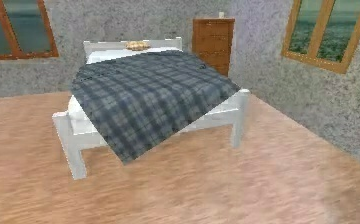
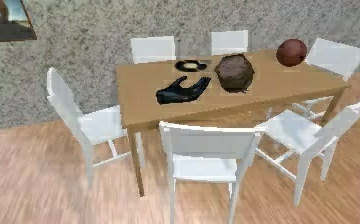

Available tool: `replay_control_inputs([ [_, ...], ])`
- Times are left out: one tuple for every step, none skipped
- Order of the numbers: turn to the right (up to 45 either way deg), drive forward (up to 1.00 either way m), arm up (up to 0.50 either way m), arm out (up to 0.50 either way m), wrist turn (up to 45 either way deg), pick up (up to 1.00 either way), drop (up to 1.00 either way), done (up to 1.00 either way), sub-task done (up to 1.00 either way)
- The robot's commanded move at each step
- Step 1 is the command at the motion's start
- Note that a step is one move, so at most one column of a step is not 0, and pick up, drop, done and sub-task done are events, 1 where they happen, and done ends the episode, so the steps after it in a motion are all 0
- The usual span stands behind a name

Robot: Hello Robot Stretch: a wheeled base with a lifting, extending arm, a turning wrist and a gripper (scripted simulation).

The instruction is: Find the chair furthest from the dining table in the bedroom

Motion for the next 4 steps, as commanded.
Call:
replay_control_inputs([
  [18.0, 0.00, 0.00, 0.00, 0.0, 0.00, 0.00, 0.00, 0.00],
  [0.0, 1.00, 0.00, 0.00, 0.0, 0.00, 0.00, 0.00, 0.00],
  [0.0, 0.15, 0.00, 0.00, 0.0, 0.00, 0.00, 0.00, 0.00],
  [45.0, 0.00, 0.00, 0.00, 0.0, 0.00, 0.00, 0.00, 0.00],
])
